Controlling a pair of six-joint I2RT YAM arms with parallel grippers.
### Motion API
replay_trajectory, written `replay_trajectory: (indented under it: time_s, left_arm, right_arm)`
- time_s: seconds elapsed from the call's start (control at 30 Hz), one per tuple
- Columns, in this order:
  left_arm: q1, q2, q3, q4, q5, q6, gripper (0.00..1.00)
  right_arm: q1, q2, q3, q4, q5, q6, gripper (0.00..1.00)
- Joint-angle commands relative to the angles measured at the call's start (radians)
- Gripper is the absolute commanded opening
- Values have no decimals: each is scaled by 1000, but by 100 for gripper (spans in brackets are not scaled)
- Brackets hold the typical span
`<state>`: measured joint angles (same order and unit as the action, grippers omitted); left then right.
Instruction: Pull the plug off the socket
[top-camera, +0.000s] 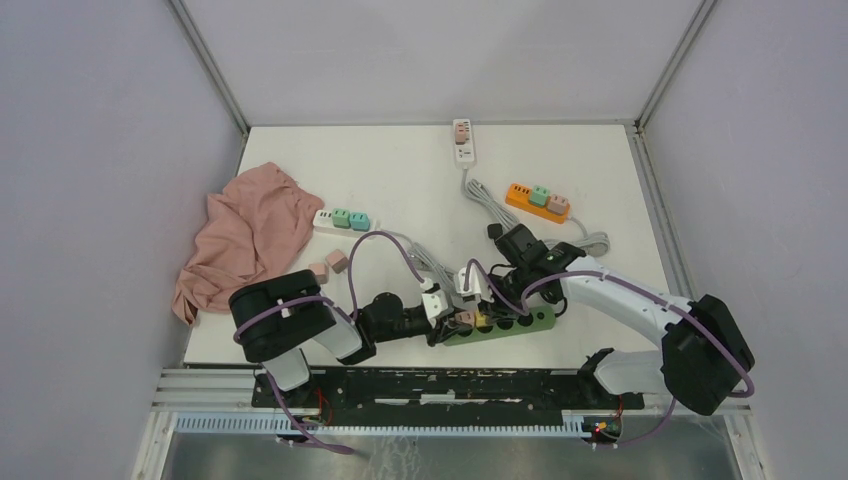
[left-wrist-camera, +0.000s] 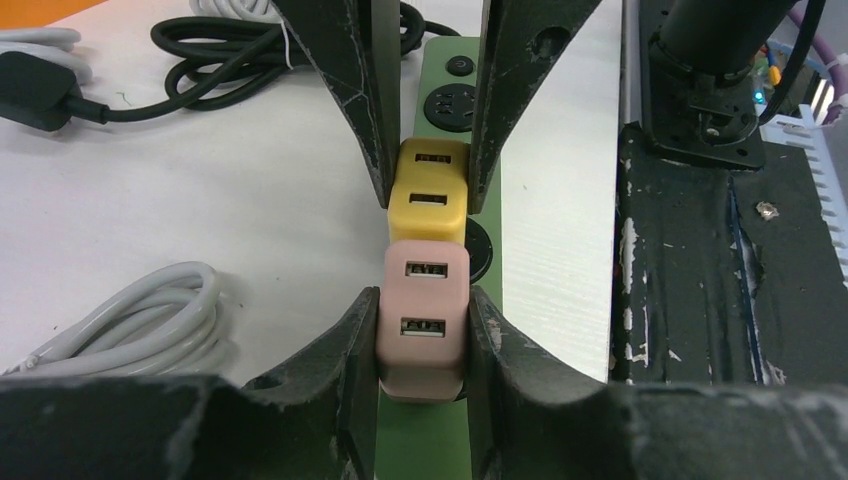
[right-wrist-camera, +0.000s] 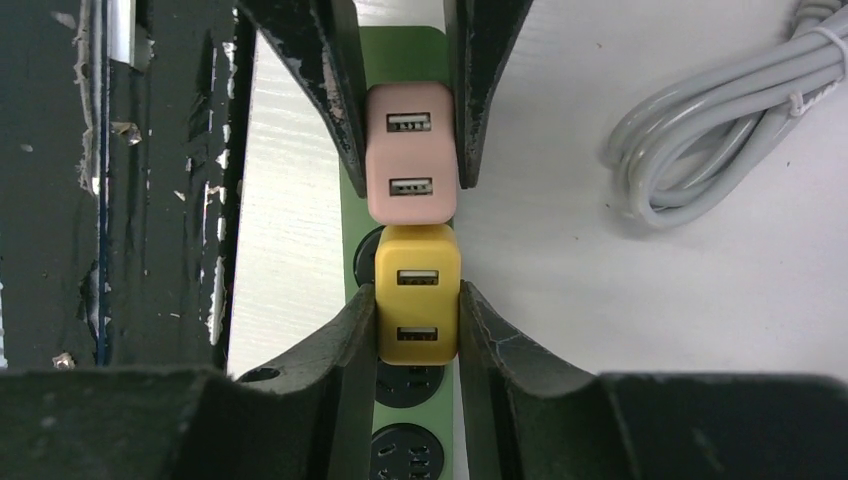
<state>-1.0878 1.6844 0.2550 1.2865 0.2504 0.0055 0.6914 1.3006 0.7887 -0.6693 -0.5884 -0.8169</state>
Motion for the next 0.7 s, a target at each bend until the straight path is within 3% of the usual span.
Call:
replay_trajectory:
  time_s: [0.0,0.13,0.3,0.47,0.57,0.67]
  left_arm:
    - [1,9,-22,8,-22,54,3]
    - [1,9,-19,10,-22,56,3]
    - [2,22,-9,17,-18,49,3]
    - [2,45,-7,33,-16,41,3]
    - [1,48,-22,46,-27,43,3]
    - [1,46,-34,50,-34,48,3]
  right_arm:
    - [-46,-72,-2,-71,-78,-156,0]
    - [-33,-24,2,-228,-181,-360,0]
    - [5,-26,-3,-75,-173,-204,0]
    - [4,-25,23,126,-7,80,0]
    - [-29,-30,17,112,67,43,0]
    - [-71,-66,15,-2,25,-91,0]
